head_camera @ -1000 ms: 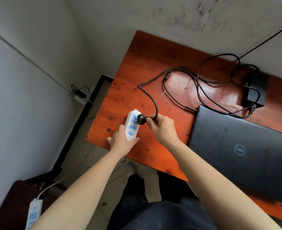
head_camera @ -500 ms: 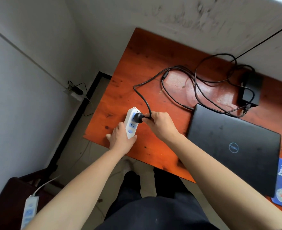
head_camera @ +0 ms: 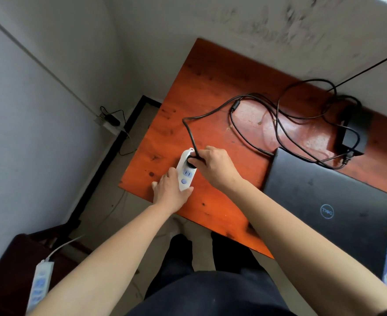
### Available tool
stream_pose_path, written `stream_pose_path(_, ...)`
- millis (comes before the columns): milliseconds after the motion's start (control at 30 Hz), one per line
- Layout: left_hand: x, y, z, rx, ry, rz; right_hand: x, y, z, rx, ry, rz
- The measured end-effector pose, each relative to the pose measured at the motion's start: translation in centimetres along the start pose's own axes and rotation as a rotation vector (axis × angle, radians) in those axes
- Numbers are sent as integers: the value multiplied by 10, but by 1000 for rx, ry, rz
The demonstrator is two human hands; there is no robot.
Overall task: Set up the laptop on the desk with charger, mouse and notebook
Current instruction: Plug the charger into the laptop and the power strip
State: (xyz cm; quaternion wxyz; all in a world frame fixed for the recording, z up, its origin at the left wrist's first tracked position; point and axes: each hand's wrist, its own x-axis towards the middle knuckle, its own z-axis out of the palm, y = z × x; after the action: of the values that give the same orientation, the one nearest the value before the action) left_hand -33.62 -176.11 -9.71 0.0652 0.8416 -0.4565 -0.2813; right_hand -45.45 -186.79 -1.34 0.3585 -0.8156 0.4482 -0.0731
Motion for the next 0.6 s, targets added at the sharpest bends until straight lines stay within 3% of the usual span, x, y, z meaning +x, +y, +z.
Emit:
stream_pose_path(167, 7, -8, -2, -82, -75, -1, -3, 18, 2, 54, 44, -13)
stream_pose_path(600, 7, -8, -1, -80, -40, 12, -21, 31, 6, 132, 150, 1)
